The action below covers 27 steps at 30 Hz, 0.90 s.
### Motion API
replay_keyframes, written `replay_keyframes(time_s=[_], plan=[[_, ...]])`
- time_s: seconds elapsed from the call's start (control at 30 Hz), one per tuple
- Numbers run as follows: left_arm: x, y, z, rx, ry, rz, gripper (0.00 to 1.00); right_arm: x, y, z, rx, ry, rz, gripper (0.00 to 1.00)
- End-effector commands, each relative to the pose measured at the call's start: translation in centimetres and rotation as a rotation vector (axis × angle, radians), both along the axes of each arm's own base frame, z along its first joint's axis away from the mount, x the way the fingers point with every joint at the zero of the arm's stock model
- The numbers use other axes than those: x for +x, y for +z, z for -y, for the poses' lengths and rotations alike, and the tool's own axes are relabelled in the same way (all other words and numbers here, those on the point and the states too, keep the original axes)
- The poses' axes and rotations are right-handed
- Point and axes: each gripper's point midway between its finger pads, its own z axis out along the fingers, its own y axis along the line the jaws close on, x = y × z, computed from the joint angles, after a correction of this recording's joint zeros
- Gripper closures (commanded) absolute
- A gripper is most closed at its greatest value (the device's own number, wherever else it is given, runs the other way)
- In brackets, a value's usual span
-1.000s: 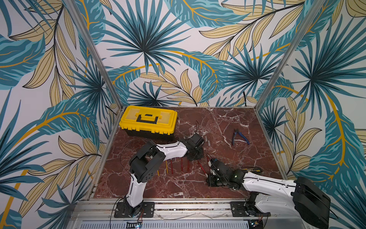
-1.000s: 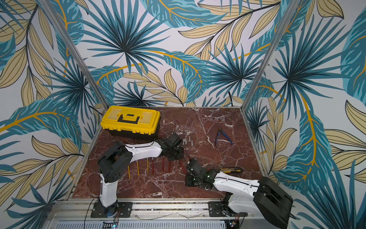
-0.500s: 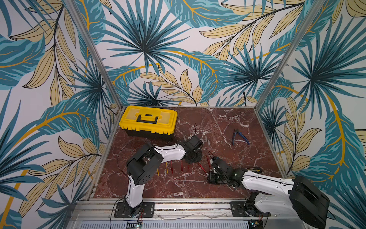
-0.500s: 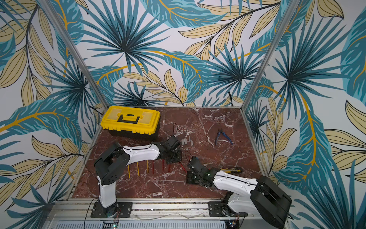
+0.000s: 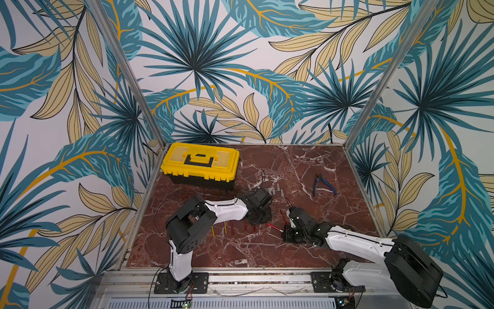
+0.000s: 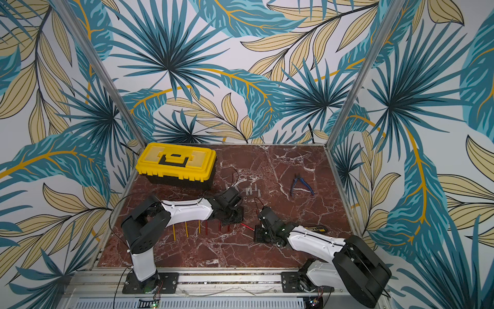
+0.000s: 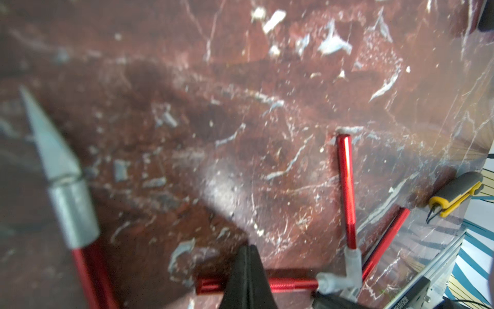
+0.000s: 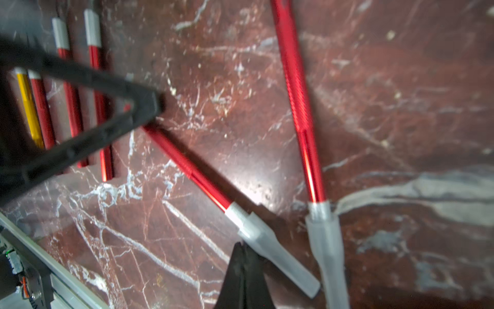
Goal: Remove protective caps from carving knives
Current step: Adjust the carving knife at the center of the board.
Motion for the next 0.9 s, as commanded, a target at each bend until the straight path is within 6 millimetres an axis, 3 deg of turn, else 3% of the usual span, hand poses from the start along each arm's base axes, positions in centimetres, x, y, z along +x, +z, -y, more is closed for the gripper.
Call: replay_keyframes(time_s=[0.0,0.87], plan=[[-1.6,-1.4,-1.6,0.058,0.010,-0.029,1.00,-0.6,-0.8,1.1,-0.065,0.028,-0.049,1.00],[-5.1,-1.4,-1.1,0.060,-0.020,-0.056,1.00,4.8,0.0,-0.4,-0.057,0.057,-0.049,1.00]])
